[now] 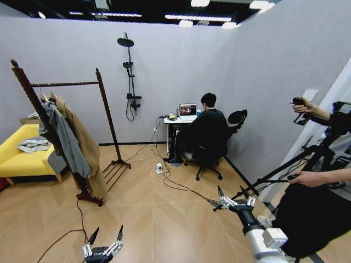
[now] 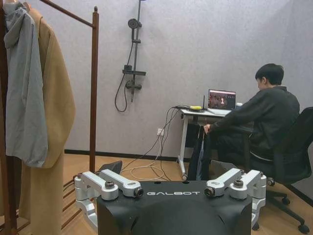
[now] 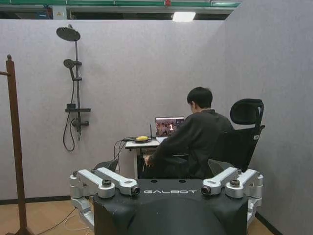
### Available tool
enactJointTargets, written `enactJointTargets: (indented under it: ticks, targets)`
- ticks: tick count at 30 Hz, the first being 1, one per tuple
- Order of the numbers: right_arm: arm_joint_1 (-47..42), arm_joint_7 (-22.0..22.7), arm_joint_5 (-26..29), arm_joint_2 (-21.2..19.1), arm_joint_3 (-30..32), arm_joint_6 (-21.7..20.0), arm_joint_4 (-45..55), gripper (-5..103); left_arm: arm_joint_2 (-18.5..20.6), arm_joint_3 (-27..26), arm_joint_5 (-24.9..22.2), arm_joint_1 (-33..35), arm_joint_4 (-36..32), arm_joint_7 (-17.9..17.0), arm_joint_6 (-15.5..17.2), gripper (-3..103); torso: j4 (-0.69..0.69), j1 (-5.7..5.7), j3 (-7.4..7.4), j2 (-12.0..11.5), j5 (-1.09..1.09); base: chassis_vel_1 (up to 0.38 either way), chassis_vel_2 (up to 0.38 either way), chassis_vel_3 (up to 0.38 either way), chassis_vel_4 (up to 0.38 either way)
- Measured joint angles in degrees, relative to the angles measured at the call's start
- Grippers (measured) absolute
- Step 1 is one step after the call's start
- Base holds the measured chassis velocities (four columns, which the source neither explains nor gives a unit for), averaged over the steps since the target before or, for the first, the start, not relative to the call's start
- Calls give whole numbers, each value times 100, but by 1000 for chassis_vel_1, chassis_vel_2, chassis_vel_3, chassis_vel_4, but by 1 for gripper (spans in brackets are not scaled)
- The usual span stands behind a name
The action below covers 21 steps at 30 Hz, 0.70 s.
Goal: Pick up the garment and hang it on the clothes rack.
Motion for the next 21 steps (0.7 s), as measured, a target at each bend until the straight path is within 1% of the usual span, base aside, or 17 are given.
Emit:
enactJointTargets:
  ticks: [6, 10, 12, 21]
  targets:
    - [-88, -13, 21, -46, 65, 336, -138, 100, 0, 0, 0, 0, 0, 0, 0, 100, 0, 0, 0, 0, 0, 0, 0, 0, 0]
    - [-83, -14, -38, -55, 73, 387, -139, 100, 0, 0, 0, 0, 0, 0, 0, 100, -1, 0, 0, 0, 0, 0, 0, 0, 0]
    - [-68, -49, -173, -55, 31, 446, -156, 100, 0, 0, 0, 0, 0, 0, 0, 100, 0, 0, 0, 0, 0, 0, 0, 0, 0]
    - [-98, -159, -84, -70, 10, 575, -125, 100, 0, 0, 0, 0, 0, 0, 0, 100, 0, 0, 0, 0, 0, 0, 0, 0, 0]
